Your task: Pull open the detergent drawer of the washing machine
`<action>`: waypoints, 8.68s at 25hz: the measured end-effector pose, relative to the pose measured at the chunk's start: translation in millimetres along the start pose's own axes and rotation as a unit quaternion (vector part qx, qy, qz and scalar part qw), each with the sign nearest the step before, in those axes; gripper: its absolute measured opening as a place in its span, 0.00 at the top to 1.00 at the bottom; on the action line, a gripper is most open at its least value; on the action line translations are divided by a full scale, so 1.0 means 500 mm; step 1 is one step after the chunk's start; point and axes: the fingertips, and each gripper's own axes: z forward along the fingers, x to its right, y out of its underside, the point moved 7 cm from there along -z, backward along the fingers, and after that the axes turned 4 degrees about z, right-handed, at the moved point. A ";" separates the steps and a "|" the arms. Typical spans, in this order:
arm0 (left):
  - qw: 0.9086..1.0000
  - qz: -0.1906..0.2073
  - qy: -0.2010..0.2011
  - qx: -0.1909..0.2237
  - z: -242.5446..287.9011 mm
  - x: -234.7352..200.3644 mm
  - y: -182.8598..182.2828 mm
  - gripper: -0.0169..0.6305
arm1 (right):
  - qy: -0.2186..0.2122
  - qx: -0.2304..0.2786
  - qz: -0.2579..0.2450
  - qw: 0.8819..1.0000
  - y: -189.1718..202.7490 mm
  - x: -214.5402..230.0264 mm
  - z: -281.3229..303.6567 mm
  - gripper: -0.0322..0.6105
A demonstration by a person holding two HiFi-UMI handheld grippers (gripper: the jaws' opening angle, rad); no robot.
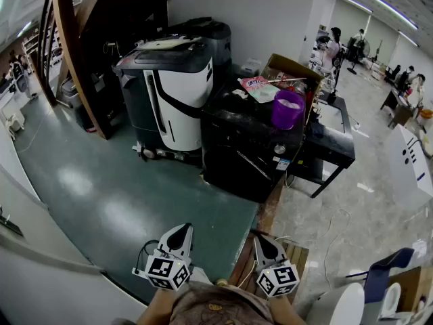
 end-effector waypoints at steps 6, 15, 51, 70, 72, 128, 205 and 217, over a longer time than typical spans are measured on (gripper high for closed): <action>1.000 0.001 -0.003 -0.001 0.006 0.010 0.007 0.94 | -0.001 0.004 0.010 1.000 0.001 0.012 0.001 0.95; 1.000 -0.002 -0.001 0.000 0.056 0.009 0.003 0.94 | -0.004 -0.001 0.013 1.000 -0.004 0.047 0.027 0.95; 0.995 -0.029 0.099 -0.004 0.694 -0.285 -0.151 0.94 | 0.053 -0.013 0.016 0.998 -0.175 0.259 0.590 0.95; 0.991 -0.044 0.125 -0.029 0.921 -0.424 -0.166 0.94 | 0.074 -0.015 0.023 0.997 -0.223 0.328 0.835 0.95; 0.991 -0.042 0.125 -0.031 0.931 -0.425 -0.169 0.94 | 0.066 -0.016 0.022 0.997 -0.231 0.334 0.852 0.95; 0.853 -0.483 0.197 0.022 1.247 -0.534 0.286 0.46 | 0.081 -0.111 0.015 0.990 -0.203 0.516 0.847 0.95; 0.771 -0.572 0.254 0.118 1.060 -0.537 0.357 0.53 | 0.050 -0.149 0.010 0.988 -0.129 0.409 0.805 0.95; 0.770 -0.577 0.246 0.120 1.015 -0.537 0.368 0.55 | 0.031 -0.159 0.003 0.987 -0.118 0.382 0.796 0.95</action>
